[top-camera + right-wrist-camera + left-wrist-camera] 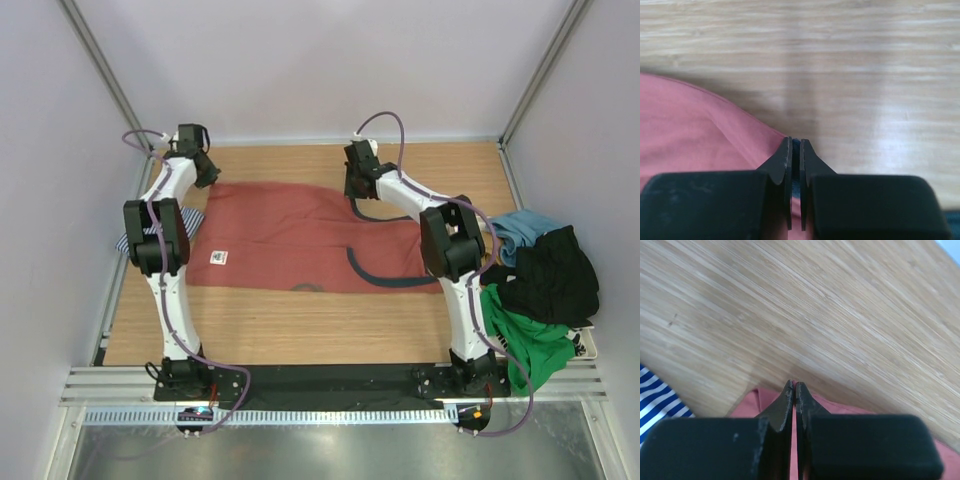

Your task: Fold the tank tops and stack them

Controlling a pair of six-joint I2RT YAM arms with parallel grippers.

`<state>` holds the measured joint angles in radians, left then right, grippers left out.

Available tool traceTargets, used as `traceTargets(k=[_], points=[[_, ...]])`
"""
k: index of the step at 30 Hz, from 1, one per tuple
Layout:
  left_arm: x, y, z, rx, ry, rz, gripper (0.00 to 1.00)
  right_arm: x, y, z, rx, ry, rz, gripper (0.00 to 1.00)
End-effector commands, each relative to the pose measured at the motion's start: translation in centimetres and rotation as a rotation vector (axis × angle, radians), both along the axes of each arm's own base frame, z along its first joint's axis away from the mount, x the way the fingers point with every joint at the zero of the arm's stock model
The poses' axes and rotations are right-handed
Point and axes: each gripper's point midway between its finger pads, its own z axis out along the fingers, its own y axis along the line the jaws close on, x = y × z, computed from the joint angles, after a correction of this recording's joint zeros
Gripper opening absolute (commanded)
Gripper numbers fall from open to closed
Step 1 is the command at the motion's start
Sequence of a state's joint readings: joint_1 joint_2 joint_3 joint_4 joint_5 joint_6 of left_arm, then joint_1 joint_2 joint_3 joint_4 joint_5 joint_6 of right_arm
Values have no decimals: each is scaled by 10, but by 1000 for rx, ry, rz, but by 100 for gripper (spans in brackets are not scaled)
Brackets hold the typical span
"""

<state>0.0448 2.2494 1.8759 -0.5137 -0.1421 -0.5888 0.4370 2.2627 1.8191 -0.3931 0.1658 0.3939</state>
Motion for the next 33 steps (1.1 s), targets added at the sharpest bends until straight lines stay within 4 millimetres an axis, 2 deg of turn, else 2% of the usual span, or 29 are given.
traceTargets(k=[1,3,5,8,9,10,11,13,14,15,17,18,25,33], points=[[9,5,53,46,-148,1,0,4,-8,62,-3,-162,-60,1],[4,5,51,47,-144,2,0,-3,-13,70,-5,-183,-76,1],[2,6,59,50,-157,7,0,-8,-16,75,-3,-195,-84,1],[-5,7,60,56,-156,15,0,-20,-19,80,-12,-203,-89,1],[-9,8,57,60,-150,21,0,-25,-21,74,-18,-195,-88,1],[-11,10,57,64,-149,32,0,-29,-21,81,-13,-207,-90,1],[-14,12,62,67,-157,41,0,-32,-19,81,-9,-206,-87,1],[-23,16,55,79,-141,66,0,-40,-20,75,-15,-197,-86,1],[-26,17,61,82,-152,73,0,-44,-16,81,-9,-209,-79,1],[-32,21,56,84,-142,85,0,-50,-17,76,-15,-199,-78,1],[-37,22,61,81,-153,100,0,-57,-15,80,-21,-213,-80,1],[-40,23,58,82,-149,103,0,-61,-15,75,-27,-209,-79,1],[-57,30,67,102,-163,141,0,-81,-12,72,-42,-201,-67,1],[-80,35,62,90,-130,181,0,-103,-8,66,-63,-201,-48,1]])
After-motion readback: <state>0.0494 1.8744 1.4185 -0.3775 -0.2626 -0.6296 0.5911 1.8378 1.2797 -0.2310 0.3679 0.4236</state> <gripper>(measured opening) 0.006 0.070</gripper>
